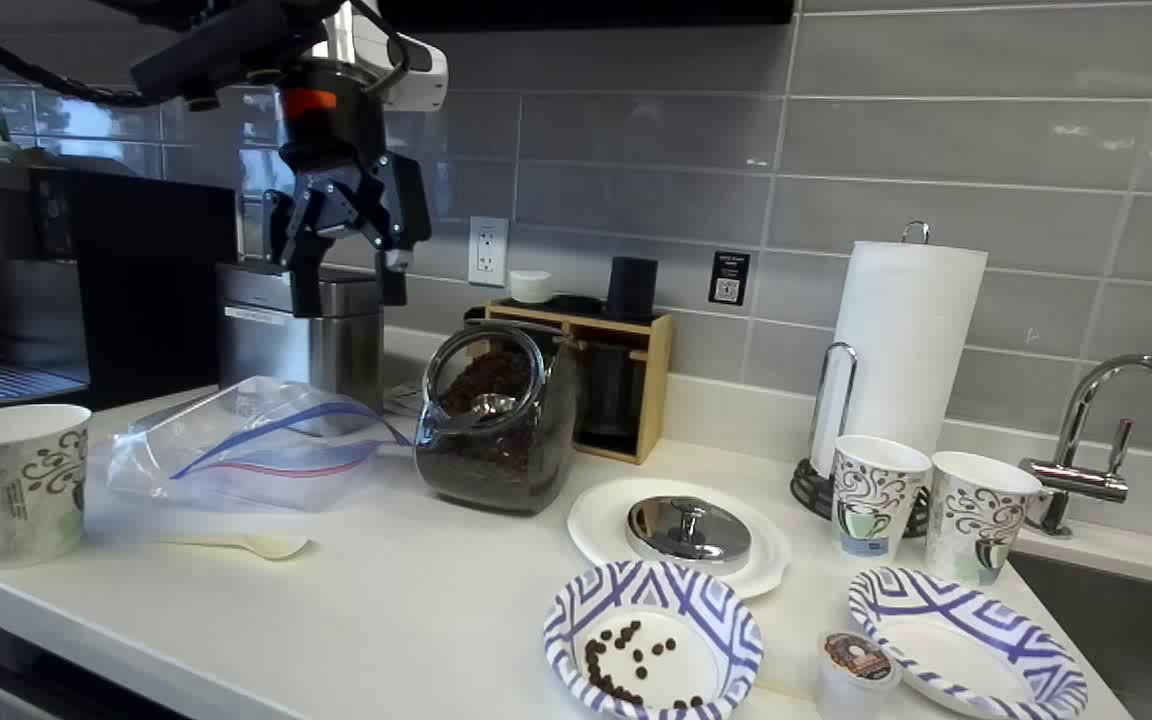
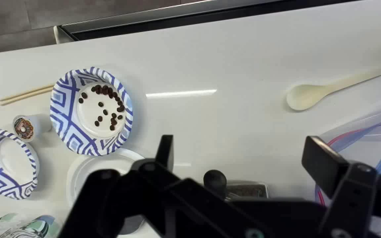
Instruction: Push the silver spoon into the glass container then place the silver lid on the container.
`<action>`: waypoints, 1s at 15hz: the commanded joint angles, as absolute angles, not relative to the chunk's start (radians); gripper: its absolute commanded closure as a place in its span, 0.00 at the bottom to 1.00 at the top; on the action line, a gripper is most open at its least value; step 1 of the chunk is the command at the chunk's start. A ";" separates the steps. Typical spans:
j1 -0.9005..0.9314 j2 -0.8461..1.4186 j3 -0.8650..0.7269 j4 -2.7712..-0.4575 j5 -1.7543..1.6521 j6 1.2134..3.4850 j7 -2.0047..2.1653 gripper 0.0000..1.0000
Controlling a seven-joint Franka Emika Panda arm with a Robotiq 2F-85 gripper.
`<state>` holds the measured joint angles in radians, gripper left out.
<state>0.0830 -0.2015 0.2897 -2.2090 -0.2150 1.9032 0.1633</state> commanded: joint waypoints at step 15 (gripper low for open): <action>0.116 -0.035 0.183 -2.257 -0.113 2.142 0.054 0.00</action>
<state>0.0995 -0.0507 0.2065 -2.2339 -0.1644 2.0935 0.0598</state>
